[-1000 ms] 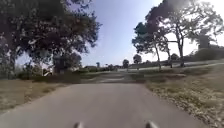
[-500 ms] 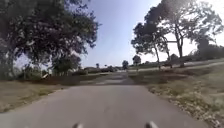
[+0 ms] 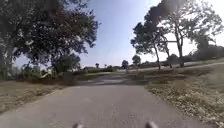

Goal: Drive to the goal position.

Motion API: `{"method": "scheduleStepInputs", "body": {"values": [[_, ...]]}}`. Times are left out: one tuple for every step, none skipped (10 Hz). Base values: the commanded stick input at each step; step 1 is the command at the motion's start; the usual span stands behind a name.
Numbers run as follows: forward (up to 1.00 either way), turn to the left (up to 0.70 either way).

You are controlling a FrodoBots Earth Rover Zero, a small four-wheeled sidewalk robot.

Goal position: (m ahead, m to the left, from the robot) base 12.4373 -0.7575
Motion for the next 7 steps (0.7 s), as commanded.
{"method": "scheduleStepInputs", "body": {"values": [[0.09,0.01],[0.09,0.01],[0.10,0.01],[0.10,0.01],[0.09,0.01],[0.11,0.01],[0.10,0.01]]}}
